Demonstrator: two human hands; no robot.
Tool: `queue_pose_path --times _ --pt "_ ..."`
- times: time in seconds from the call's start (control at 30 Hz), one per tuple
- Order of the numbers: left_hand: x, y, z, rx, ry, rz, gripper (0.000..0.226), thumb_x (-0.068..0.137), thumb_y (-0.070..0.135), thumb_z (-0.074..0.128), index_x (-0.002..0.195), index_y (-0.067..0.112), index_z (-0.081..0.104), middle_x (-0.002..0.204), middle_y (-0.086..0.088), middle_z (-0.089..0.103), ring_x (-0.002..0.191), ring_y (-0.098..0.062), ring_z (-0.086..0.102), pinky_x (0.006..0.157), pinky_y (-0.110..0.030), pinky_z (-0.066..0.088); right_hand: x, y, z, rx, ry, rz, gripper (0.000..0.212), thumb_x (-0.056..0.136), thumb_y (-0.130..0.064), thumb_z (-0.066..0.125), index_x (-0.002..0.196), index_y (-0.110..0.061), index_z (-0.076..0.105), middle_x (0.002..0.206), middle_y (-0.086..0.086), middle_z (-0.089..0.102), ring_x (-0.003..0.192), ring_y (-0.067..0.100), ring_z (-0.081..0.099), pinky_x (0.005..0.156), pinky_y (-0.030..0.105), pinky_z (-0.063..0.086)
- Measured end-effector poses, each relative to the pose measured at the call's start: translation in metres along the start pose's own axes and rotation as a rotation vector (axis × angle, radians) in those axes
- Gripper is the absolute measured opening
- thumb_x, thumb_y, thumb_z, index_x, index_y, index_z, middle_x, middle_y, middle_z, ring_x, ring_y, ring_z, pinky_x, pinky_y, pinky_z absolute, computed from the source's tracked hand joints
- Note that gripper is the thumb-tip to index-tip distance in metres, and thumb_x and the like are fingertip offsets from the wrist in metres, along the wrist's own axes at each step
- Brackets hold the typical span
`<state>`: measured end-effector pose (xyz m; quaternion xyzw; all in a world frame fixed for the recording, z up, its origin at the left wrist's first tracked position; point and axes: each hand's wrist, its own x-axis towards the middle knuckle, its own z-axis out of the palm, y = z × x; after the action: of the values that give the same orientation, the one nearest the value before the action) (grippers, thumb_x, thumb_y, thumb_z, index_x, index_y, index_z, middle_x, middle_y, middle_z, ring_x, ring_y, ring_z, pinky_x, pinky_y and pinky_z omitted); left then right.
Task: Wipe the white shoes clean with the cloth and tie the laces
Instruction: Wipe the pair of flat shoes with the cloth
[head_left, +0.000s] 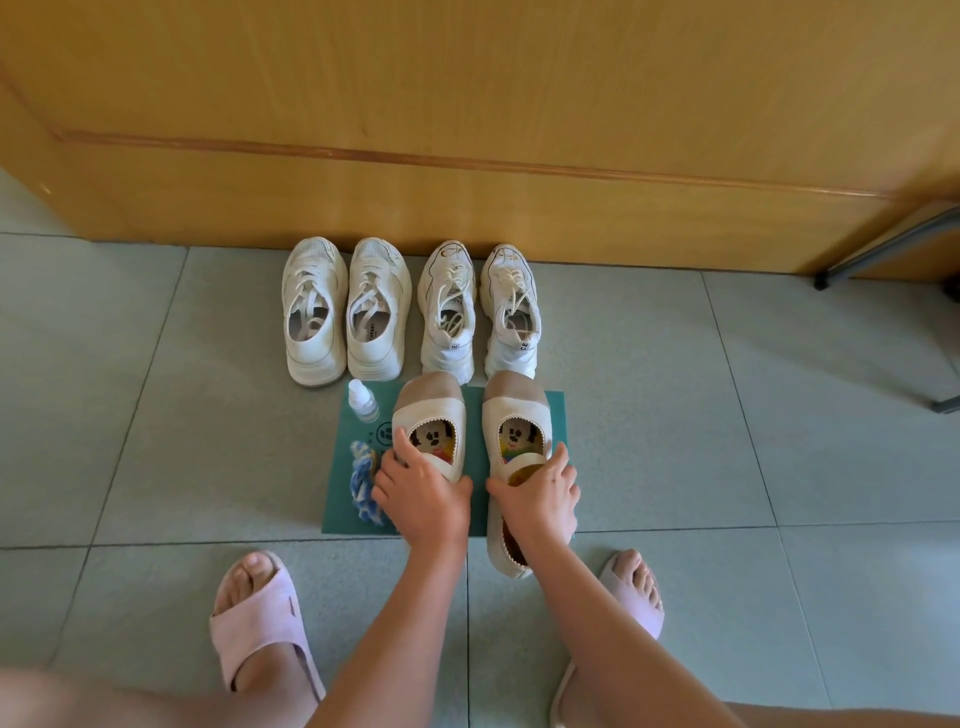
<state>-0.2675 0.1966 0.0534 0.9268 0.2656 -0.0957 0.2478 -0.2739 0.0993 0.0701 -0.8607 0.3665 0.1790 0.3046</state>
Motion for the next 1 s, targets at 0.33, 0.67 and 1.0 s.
queue_pose_path --times 0.33,0.67,1.0 --pt "-0.002 0.023 -0.008 -0.085 0.048 0.028 0.105 0.065 0.03 0.081 0.148 0.012 0.019 0.133 -0.017 0.042 0.118 -0.036 0.041 0.097 -0.044 0.034 0.007 0.011 -0.019 0.112 0.056 -0.025 0.078 0.075 -0.037 0.071 0.138 -0.021 0.028 0.129 0.004 0.043 0.121 0.024 0.041 0.087 0.041 0.044" --pt "0.012 0.075 -0.014 -0.305 0.046 0.068 0.093 0.067 0.02 0.08 0.144 0.014 0.027 0.131 -0.014 0.04 0.114 -0.029 0.036 0.086 -0.036 0.041 0.048 -0.003 -0.069 0.194 0.098 -0.063 0.077 0.071 -0.037 0.073 0.135 -0.022 0.033 0.126 0.003 0.047 0.116 0.025 0.047 0.088 0.045 0.048" --pt "0.062 0.204 0.024 -0.343 -0.055 0.074 0.088 0.068 0.026 0.078 0.141 0.013 0.03 0.132 -0.015 0.038 0.116 -0.031 0.038 0.087 -0.038 0.043 0.159 -0.03 -0.143 0.098 0.169 -0.115 0.075 0.073 -0.035 0.072 0.135 -0.019 0.034 0.128 0.006 0.048 0.119 0.028 0.046 0.09 0.044 0.045"
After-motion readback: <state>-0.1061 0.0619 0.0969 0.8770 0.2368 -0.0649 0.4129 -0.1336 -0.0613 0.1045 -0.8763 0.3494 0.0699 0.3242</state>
